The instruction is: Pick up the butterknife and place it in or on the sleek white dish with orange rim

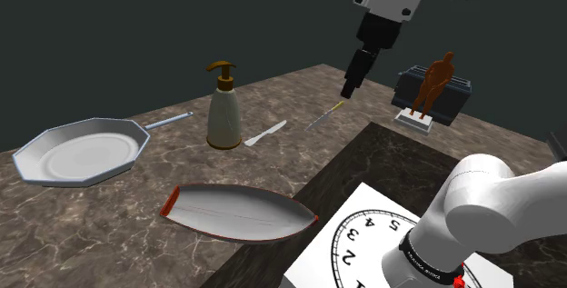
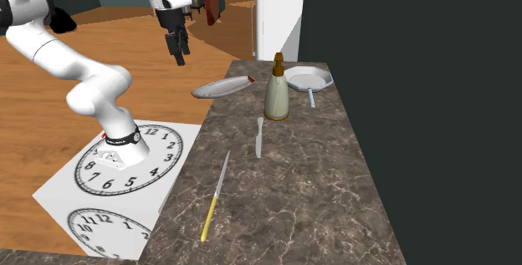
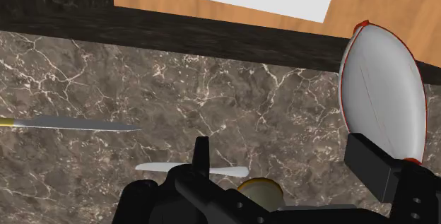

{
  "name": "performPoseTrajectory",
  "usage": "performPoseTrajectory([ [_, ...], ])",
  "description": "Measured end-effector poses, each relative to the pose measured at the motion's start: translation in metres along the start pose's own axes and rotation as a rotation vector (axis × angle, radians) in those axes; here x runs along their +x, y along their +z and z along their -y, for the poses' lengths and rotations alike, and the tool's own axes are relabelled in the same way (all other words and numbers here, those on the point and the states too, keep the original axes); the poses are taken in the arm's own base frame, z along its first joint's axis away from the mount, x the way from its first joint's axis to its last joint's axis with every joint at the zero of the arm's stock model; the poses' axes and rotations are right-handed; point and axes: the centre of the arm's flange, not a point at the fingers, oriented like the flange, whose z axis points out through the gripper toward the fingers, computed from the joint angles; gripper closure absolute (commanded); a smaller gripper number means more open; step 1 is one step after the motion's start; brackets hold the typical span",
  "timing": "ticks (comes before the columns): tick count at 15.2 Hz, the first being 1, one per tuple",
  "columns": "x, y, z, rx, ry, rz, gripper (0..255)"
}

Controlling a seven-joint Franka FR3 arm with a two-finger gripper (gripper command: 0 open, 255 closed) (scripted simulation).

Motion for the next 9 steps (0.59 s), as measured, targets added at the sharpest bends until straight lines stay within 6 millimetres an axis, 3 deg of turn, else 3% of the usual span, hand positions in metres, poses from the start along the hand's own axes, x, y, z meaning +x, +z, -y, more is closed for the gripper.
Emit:
performPoseTrajectory([
  [2,0.002,0.004,-0.005,0.003,-0.021,-0.002,0],
  [9,0.034,0.068,-0.057,0.041,-0.339,-0.026,0],
])
